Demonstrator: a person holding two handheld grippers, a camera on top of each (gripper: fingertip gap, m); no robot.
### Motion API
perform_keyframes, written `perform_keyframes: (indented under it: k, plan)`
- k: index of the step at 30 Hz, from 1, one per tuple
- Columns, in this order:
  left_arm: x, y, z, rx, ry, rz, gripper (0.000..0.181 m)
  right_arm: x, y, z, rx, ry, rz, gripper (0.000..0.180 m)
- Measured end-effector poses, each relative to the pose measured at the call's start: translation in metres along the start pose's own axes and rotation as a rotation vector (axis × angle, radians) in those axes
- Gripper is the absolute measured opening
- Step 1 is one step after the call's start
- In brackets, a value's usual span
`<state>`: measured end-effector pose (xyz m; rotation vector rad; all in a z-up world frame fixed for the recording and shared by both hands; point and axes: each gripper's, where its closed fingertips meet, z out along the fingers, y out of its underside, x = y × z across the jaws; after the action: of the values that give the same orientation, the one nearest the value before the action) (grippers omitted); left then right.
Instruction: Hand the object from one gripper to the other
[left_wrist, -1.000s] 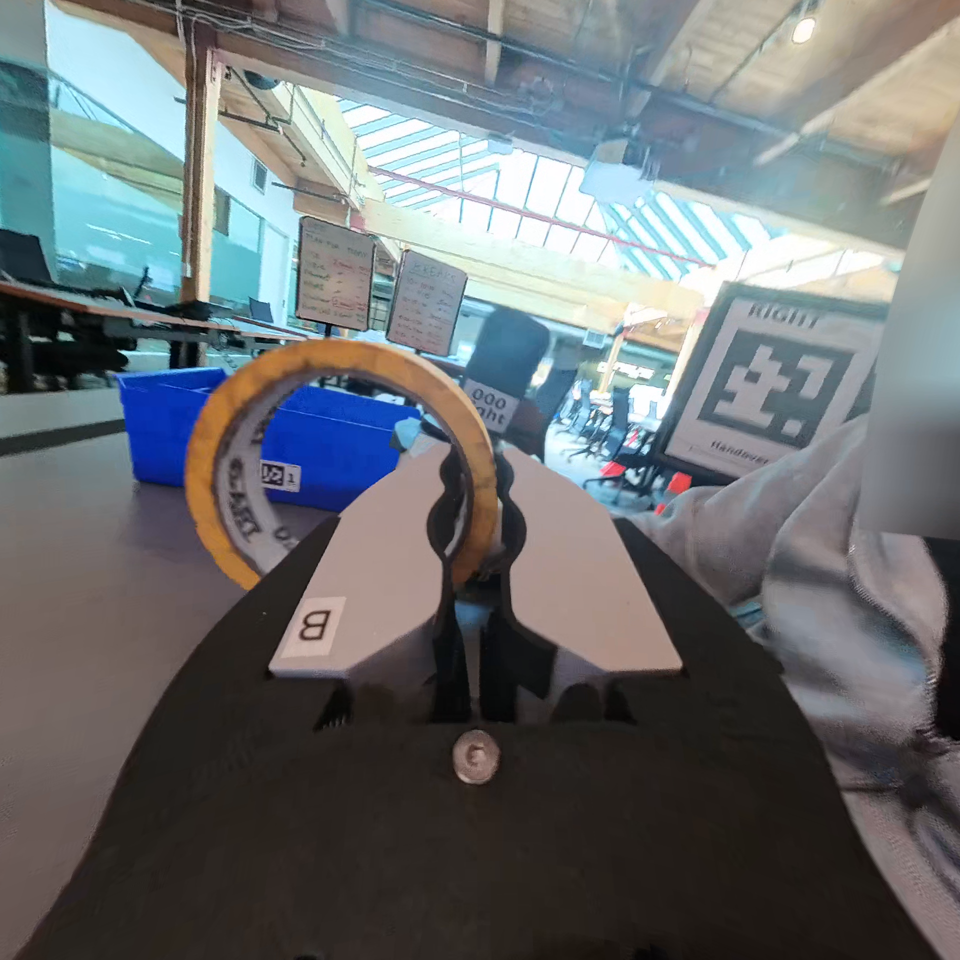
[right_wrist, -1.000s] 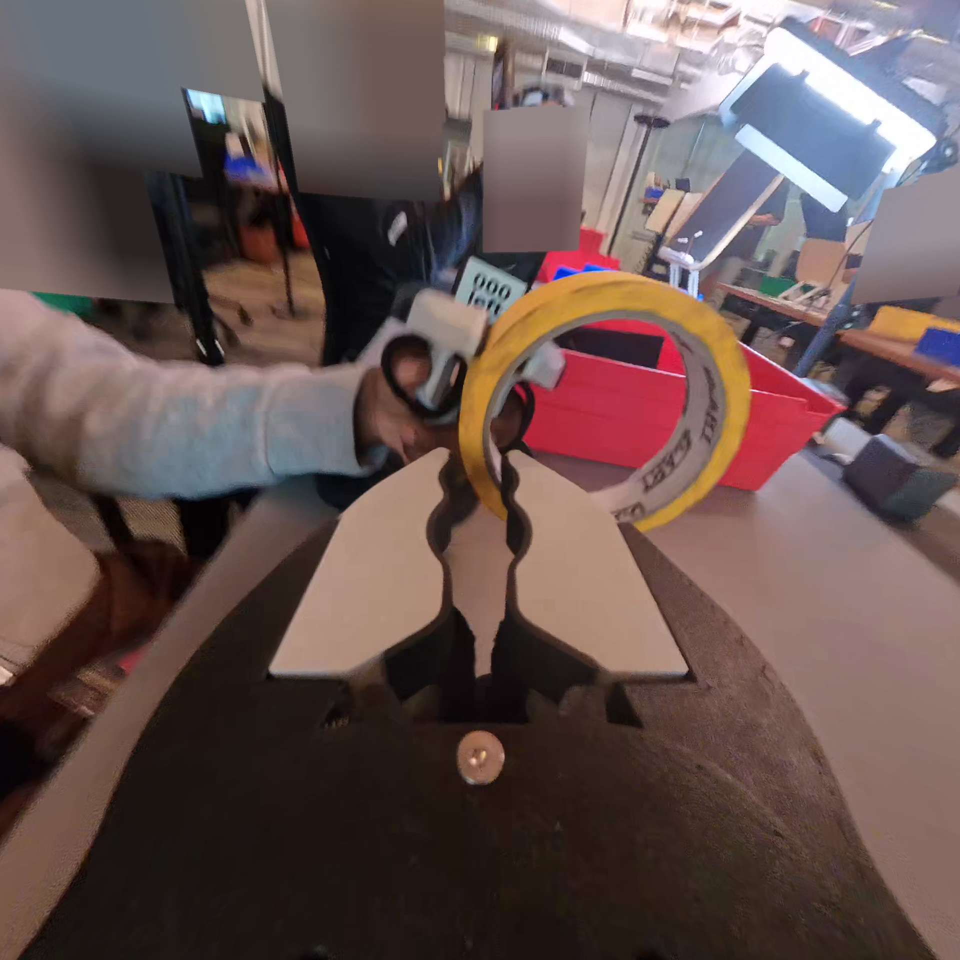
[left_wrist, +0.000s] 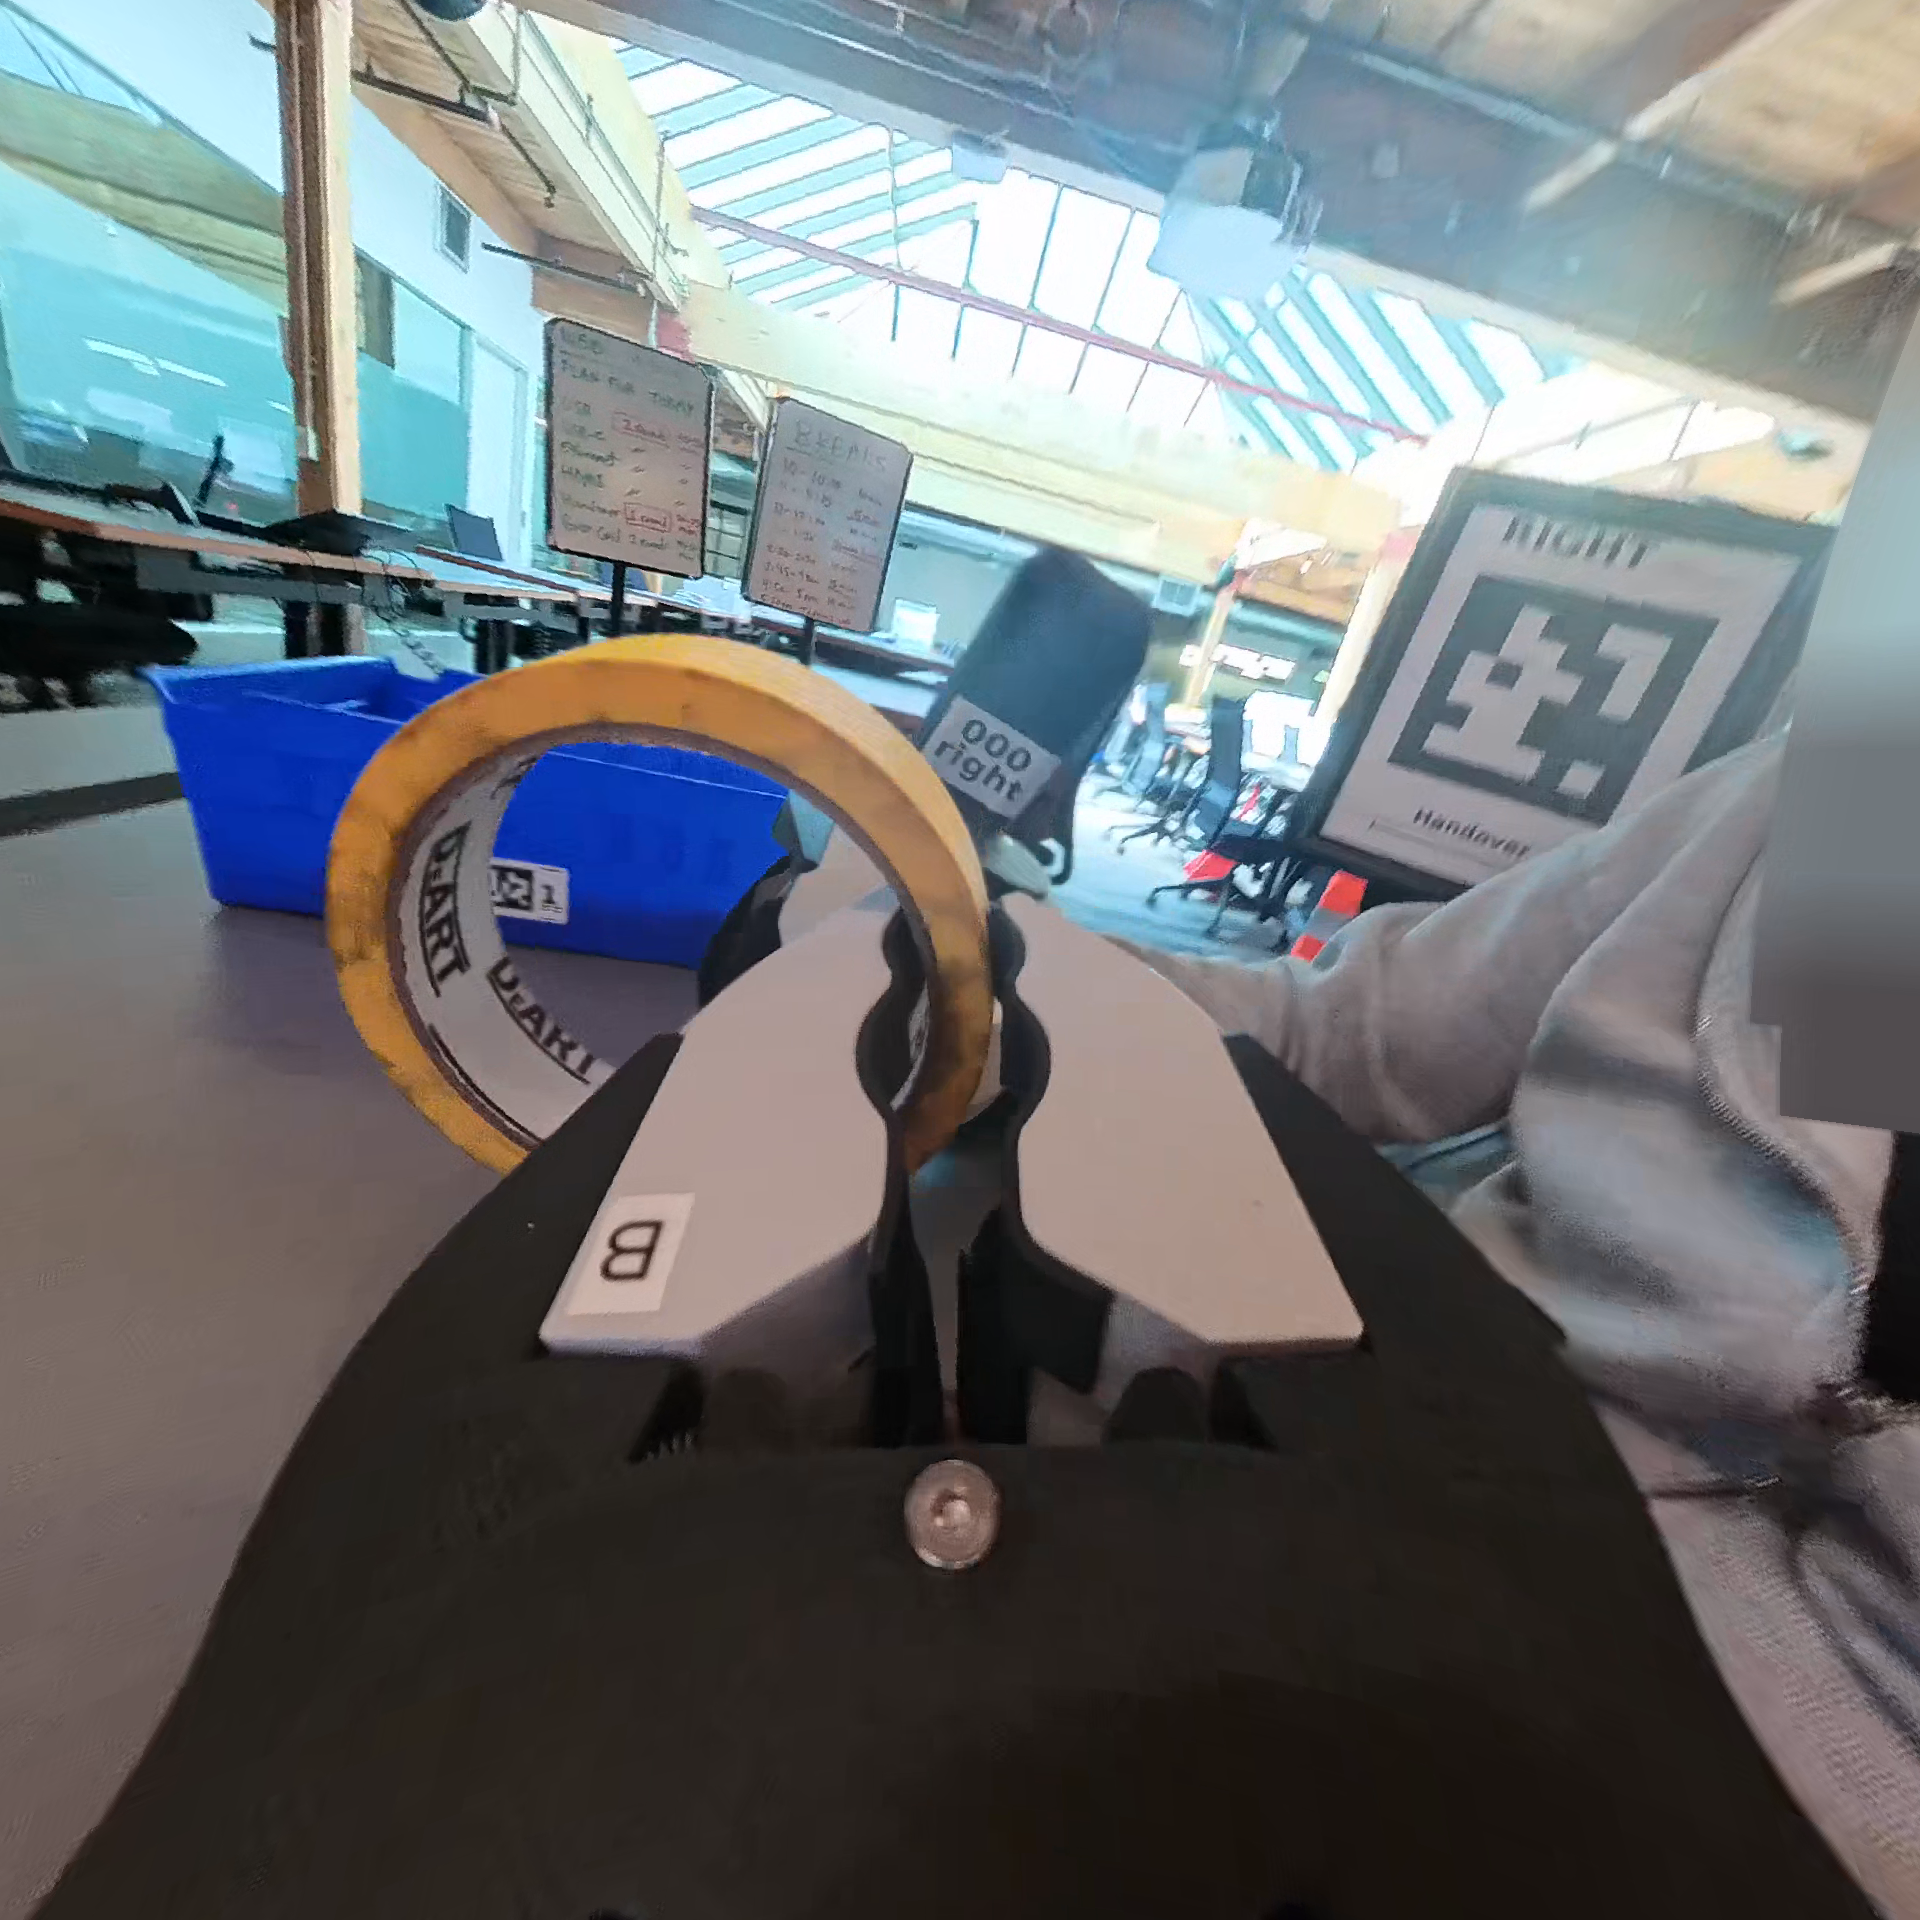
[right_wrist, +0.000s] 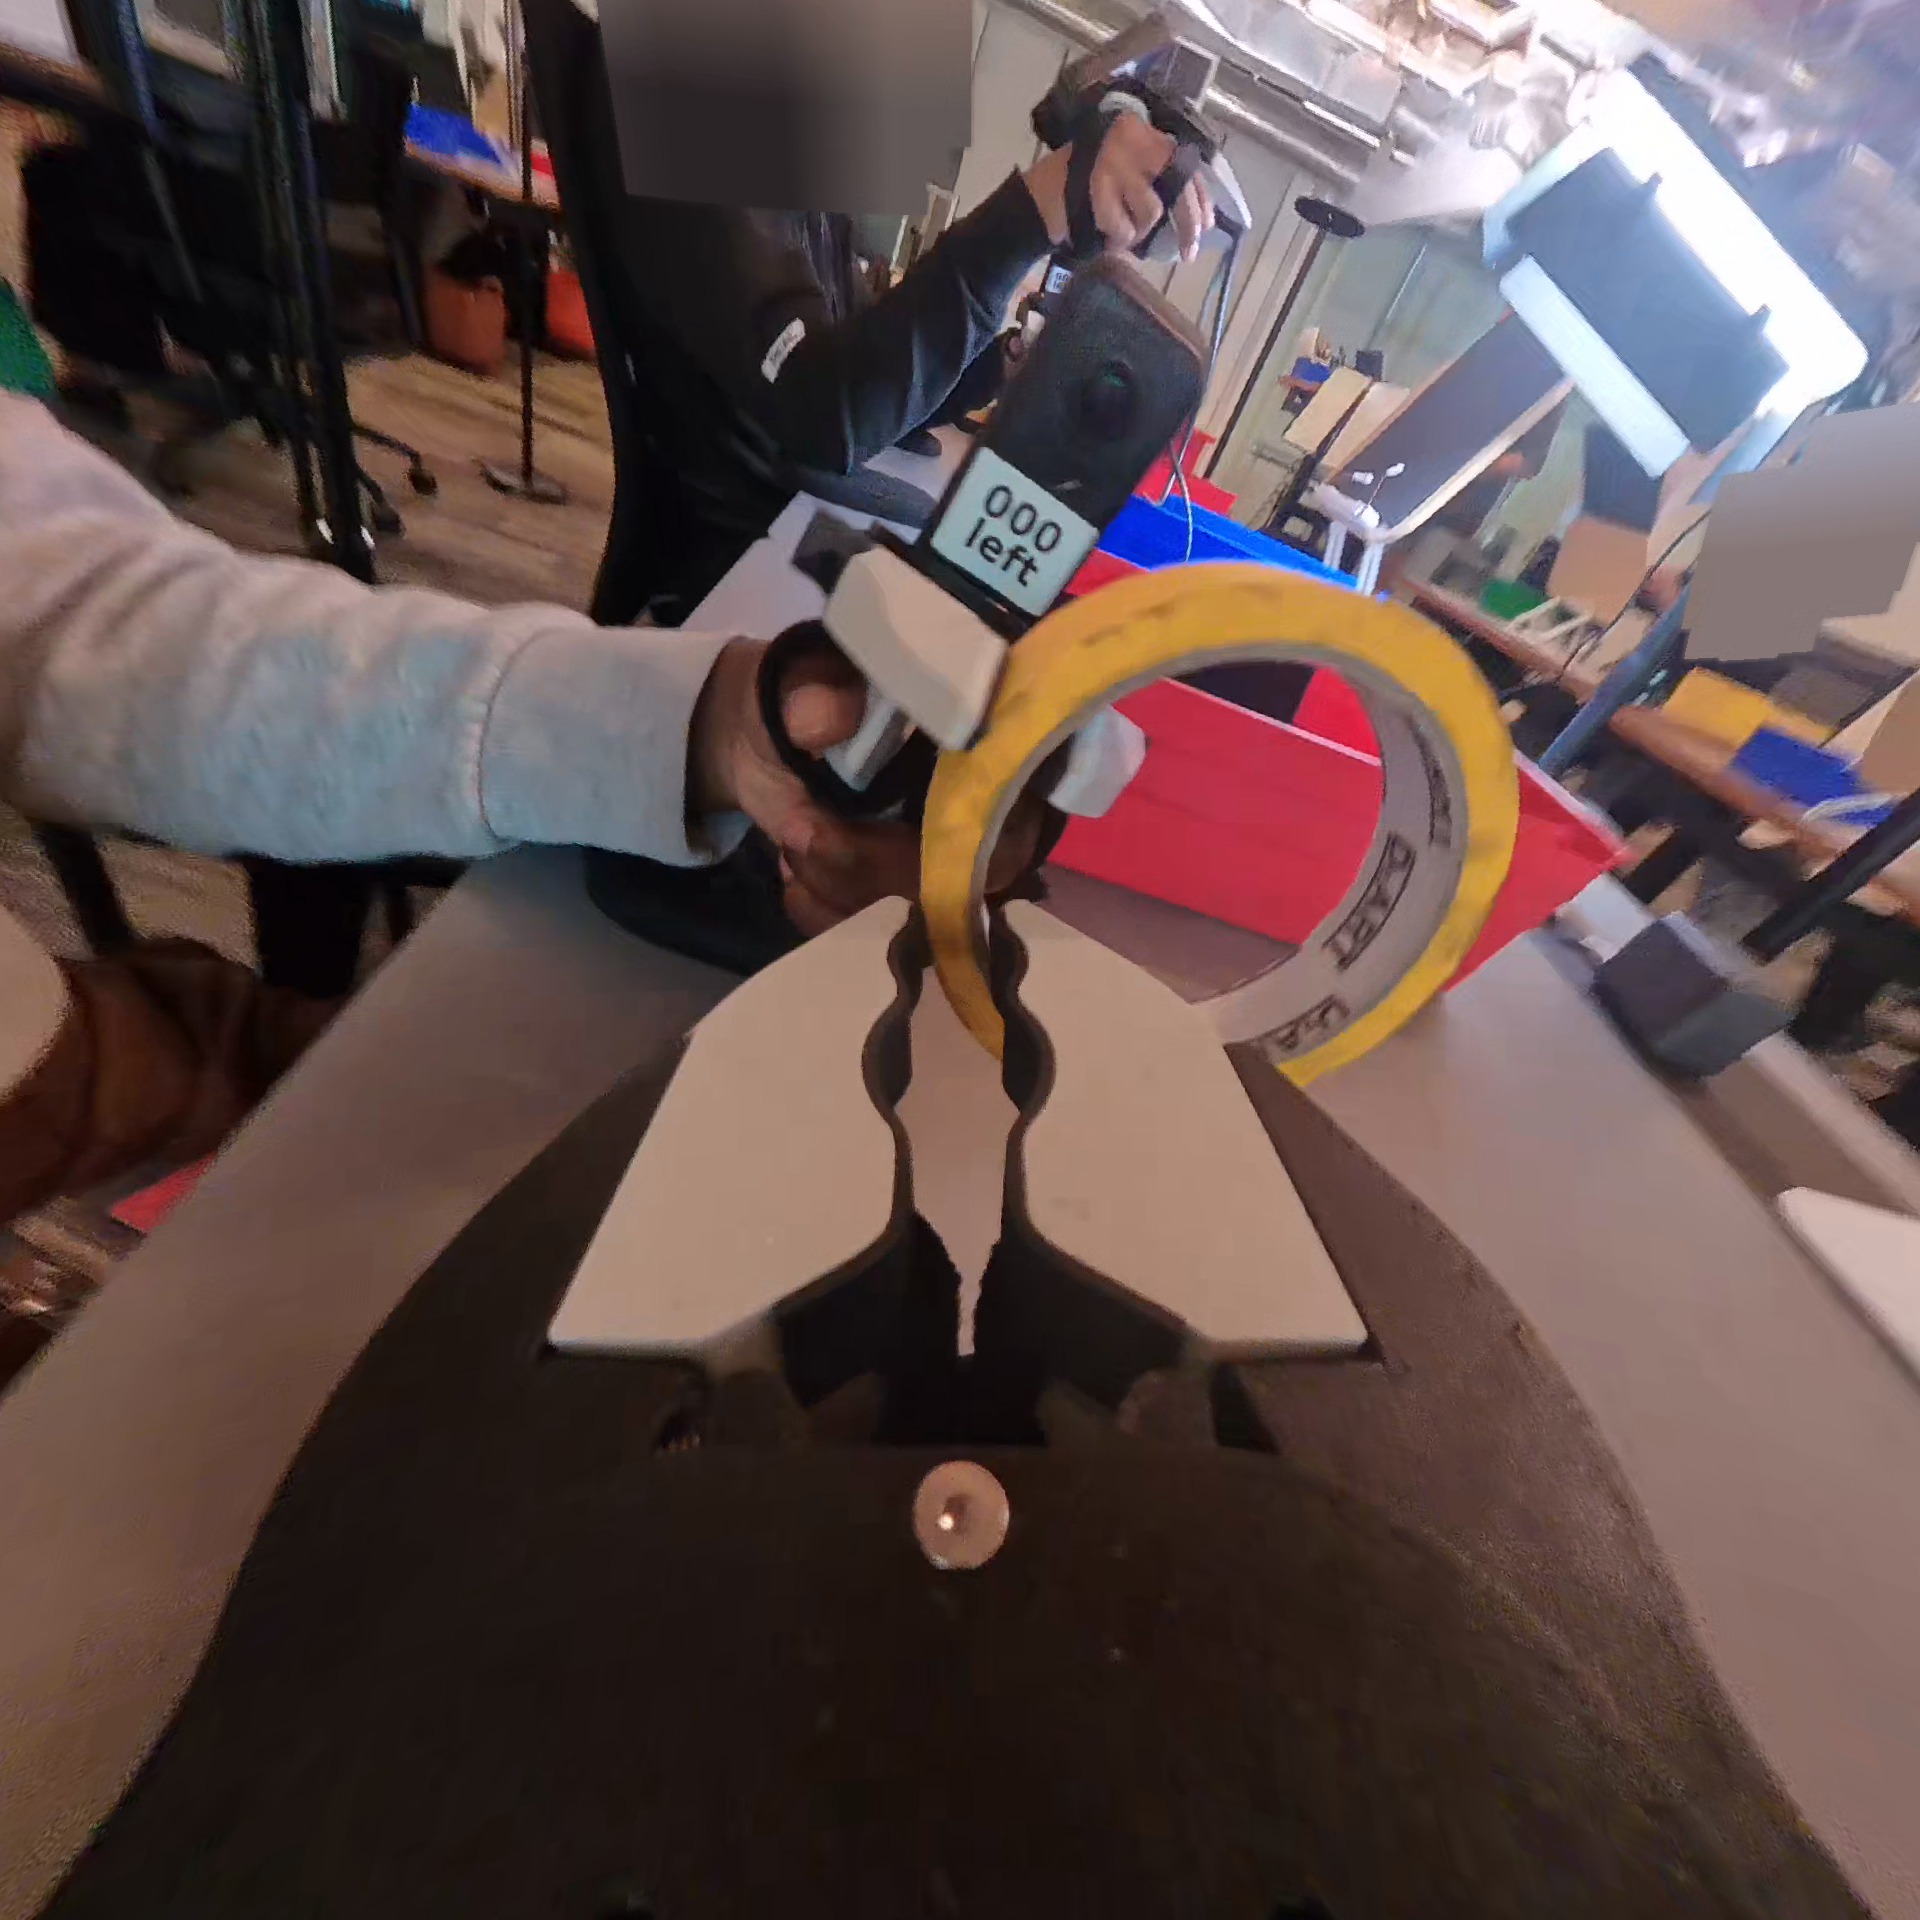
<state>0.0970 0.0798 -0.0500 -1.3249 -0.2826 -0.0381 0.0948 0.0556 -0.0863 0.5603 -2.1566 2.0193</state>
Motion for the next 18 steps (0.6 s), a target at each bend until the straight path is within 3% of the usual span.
perform_keyframes:
  k: [4,8,16,18]
  plan:
    - [-0.003,0.008,0.004,-0.069,-0.080,0.226,0.011,0.009,-0.016,-0.009,0.134,-0.066,0.321,0.033]
    - [-0.003,0.011,0.005,-0.094,-0.101,0.340,0.010,-0.001,-0.028,-0.010,0.231,-0.258,0.622,0.051]
    - [-0.019,0.038,0.009,-0.285,-0.186,0.474,0.011,0.021,-0.033,-0.018,0.325,-0.189,0.742,0.048]
    - [-0.022,0.048,0.010,-0.348,-0.199,0.511,0.011,0.023,-0.034,-0.019,0.343,-0.193,0.774,0.028]
